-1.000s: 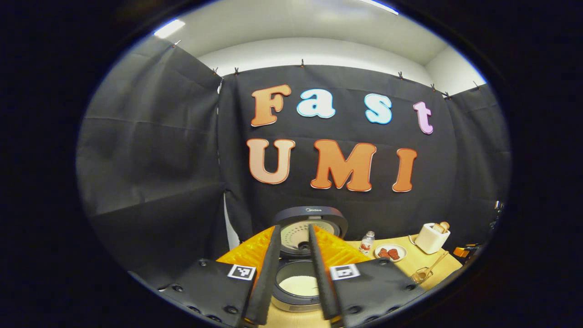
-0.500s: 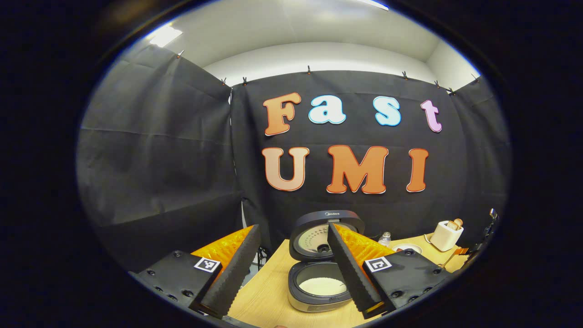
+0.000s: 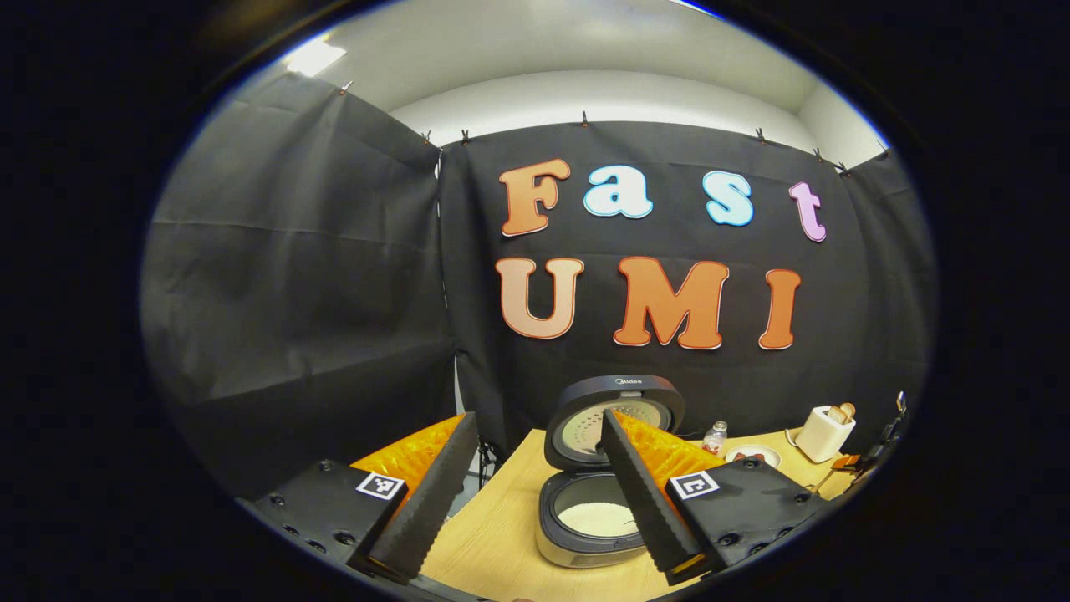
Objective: Close the left gripper, press the button to open the rice cooker; take a wooden spoon from the chopstick holder with the right hand, scoop a spoonful of rice and pour it into the rice cooker, then put the wooden spoon back into the chopstick holder.
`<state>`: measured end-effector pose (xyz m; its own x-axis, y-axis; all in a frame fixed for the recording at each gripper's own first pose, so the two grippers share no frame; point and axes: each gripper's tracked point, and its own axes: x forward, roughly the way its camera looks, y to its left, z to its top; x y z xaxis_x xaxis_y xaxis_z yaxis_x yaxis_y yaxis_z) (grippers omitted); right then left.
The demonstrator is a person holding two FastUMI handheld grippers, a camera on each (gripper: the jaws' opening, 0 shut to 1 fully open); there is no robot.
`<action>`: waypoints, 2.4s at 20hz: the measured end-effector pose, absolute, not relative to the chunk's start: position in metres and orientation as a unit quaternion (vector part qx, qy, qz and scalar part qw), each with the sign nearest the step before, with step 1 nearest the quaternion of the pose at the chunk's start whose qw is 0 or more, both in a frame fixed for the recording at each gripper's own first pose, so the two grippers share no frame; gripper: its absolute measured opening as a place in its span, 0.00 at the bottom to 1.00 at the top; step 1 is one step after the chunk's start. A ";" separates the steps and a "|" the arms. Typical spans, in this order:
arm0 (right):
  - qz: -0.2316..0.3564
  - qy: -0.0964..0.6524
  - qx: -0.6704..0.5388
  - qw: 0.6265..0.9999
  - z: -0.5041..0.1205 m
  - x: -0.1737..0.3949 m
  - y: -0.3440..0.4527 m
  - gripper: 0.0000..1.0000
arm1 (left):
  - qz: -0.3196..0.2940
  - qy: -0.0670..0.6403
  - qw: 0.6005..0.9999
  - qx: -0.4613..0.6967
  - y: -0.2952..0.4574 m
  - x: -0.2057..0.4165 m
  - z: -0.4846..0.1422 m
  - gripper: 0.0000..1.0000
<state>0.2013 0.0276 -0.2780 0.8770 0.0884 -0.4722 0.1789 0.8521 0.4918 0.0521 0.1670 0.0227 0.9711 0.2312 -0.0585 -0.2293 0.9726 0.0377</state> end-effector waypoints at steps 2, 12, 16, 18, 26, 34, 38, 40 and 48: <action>-0.018 0.248 0.281 0.927 -0.276 0.206 0.032 0.27 | 0.118 0.034 0.992 0.006 0.169 0.052 0.019 0.99; -0.010 0.198 0.261 0.945 -0.204 0.196 0.047 0.13 | 0.110 0.024 0.994 -0.008 0.175 0.051 0.028 0.98; 0.013 0.150 0.232 0.961 -0.144 0.182 0.074 0.13 | 0.098 0.016 0.995 -0.012 0.175 0.051 0.034 0.98; 0.035 0.131 0.217 0.967 -0.122 0.172 0.098 0.13 | 0.091 0.015 0.996 -0.012 0.175 0.053 0.035 0.98; 0.120 0.141 0.084 0.979 -0.155 0.136 0.206 0.13 | 0.073 0.021 0.997 0.008 0.187 0.058 0.036 0.98; 0.123 0.179 -0.025 0.976 -0.232 0.104 0.232 0.13 | 0.059 0.046 0.997 0.010 0.194 0.060 0.016 1.00; 0.110 0.188 -0.061 0.974 -0.260 0.084 0.237 0.14 | 0.057 0.055 0.997 0.004 0.199 0.059 0.008 0.98; 0.095 0.187 -0.048 0.977 -0.261 0.079 0.236 0.14 | 0.058 0.057 0.997 0.001 0.202 0.057 0.006 0.98; 0.077 0.229 0.162 0.957 -0.272 0.064 0.264 0.13 | 0.066 0.071 0.995 -0.015 0.214 0.045 -0.005 0.98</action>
